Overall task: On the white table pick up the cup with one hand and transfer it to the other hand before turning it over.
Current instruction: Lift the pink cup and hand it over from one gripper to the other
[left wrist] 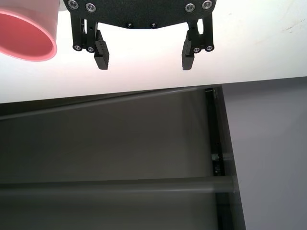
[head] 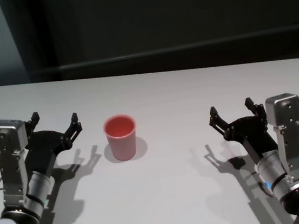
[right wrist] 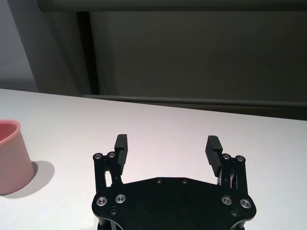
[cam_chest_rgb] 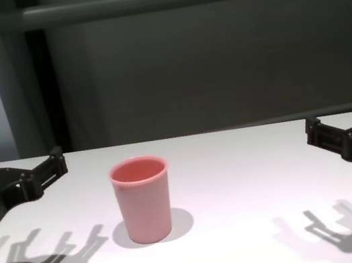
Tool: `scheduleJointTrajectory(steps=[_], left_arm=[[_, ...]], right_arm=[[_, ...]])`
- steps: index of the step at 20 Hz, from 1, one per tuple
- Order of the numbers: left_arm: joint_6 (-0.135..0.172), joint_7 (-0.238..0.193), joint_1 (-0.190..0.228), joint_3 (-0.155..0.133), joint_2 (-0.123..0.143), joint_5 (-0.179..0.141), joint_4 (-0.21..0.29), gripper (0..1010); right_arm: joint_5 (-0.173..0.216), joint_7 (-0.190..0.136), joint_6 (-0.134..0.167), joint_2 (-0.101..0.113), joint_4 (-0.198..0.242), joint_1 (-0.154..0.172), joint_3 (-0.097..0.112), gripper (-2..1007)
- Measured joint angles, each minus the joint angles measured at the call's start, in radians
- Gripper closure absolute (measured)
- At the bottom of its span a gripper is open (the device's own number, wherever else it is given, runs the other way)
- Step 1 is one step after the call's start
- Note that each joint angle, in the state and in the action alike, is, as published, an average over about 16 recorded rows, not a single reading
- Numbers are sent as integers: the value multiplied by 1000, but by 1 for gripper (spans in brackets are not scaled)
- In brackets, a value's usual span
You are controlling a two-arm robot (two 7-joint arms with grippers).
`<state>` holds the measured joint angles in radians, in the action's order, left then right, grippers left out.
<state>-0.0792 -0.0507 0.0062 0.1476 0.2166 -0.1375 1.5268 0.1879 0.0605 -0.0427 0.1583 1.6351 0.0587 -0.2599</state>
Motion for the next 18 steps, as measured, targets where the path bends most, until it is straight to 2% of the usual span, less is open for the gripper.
scheduleJointTrajectory(steps=[18], left_arm=[[0,0,0,0,0,0,0,9]], right_arm=[[0,0,0,0,0,0,0,3]])
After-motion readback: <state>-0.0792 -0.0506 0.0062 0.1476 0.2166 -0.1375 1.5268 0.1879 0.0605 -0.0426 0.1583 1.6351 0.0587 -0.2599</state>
